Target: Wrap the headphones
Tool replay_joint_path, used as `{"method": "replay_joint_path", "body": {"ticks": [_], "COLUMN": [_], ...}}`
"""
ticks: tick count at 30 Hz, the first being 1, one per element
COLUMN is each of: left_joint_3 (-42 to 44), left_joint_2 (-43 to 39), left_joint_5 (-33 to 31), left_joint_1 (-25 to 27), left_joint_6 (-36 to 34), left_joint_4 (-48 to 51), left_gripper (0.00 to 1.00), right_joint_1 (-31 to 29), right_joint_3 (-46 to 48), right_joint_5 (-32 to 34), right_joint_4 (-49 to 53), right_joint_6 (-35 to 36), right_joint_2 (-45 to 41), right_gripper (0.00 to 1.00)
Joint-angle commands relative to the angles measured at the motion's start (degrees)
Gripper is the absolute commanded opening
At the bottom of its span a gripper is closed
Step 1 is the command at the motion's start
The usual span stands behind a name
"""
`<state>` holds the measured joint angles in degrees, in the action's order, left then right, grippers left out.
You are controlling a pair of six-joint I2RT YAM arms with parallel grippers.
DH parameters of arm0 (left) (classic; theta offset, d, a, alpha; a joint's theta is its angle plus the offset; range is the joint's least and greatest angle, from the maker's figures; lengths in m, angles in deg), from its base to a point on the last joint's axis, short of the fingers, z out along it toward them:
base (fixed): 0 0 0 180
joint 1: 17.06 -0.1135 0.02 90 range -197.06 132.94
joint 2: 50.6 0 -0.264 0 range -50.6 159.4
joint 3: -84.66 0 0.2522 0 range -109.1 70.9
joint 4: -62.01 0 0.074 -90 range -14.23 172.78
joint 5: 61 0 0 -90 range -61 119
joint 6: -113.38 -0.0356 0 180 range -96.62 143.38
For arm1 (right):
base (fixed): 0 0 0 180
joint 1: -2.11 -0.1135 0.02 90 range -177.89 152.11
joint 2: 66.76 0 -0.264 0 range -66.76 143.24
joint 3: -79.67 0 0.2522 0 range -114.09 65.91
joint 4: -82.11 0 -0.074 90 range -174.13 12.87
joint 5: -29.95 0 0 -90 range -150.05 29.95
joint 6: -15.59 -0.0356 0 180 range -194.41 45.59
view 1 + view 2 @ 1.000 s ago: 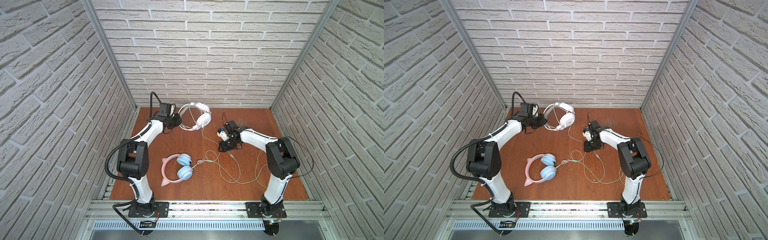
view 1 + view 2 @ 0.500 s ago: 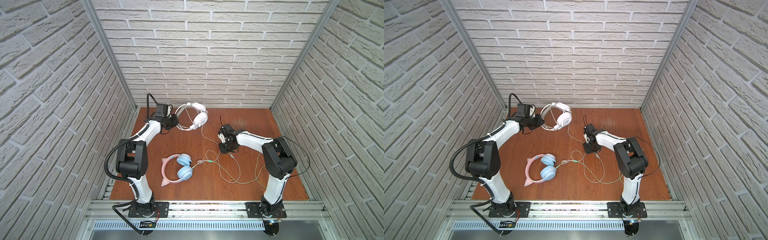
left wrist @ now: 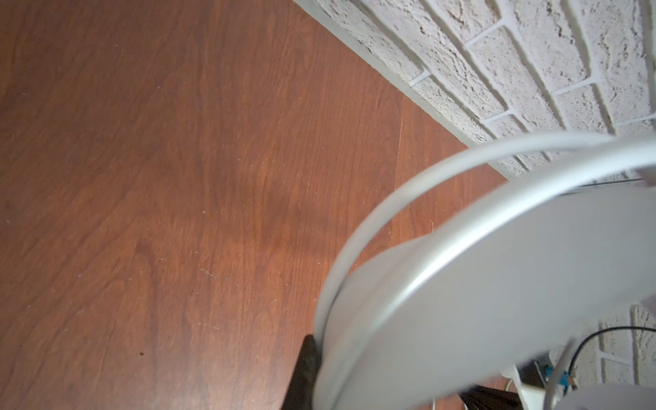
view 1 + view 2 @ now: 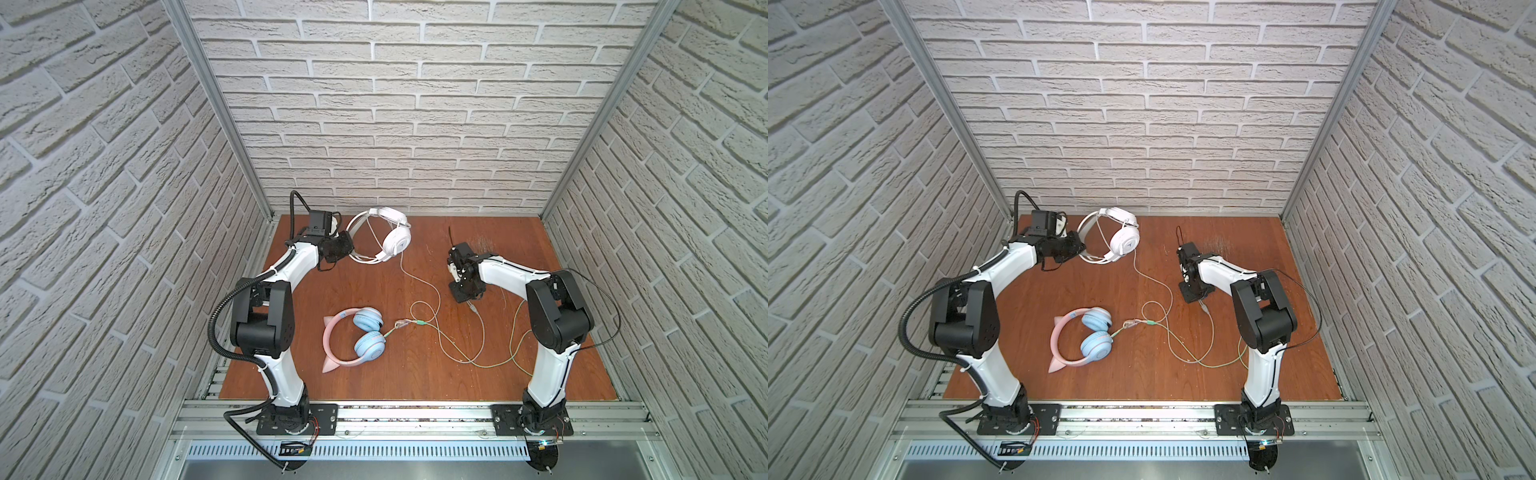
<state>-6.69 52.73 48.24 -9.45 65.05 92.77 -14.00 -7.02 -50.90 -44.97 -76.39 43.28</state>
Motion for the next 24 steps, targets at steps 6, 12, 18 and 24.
{"method": "replay_joint_path", "body": {"ticks": [6,12,18,24], "left_joint_3": [-1.21,-1.51,-1.61,-1.52], "left_joint_2": [-3.50,-3.24,-2.89,-3.13], "left_joint_5": [2.31,2.24,1.92,1.52], "left_joint_1": [-0.51,-0.51,-0.49,-0.48], "left_joint_6": [-0.71,-0.98,-0.54,-0.50], "left_joint_4": [-1.22,-0.47,-0.59,-0.29], "left_gripper": [0.00,0.00,0.00,0.00], "right_joint_1": [8.26,10.88,5.98,-2.50], "right_joint_3": [-2.50,-0.90,0.24,2.21], "right_joint_5": [6.26,-7.46,-19.16,-19.57], "right_joint_4": [1.79,-0.35,-0.13,1.23], "right_joint_6": [3.55,5.88,6.72,4.70], "right_joint_2": [0.48,-6.43,-12.84,-14.48], "right_gripper": [0.11,0.12,0.22,0.33]}}
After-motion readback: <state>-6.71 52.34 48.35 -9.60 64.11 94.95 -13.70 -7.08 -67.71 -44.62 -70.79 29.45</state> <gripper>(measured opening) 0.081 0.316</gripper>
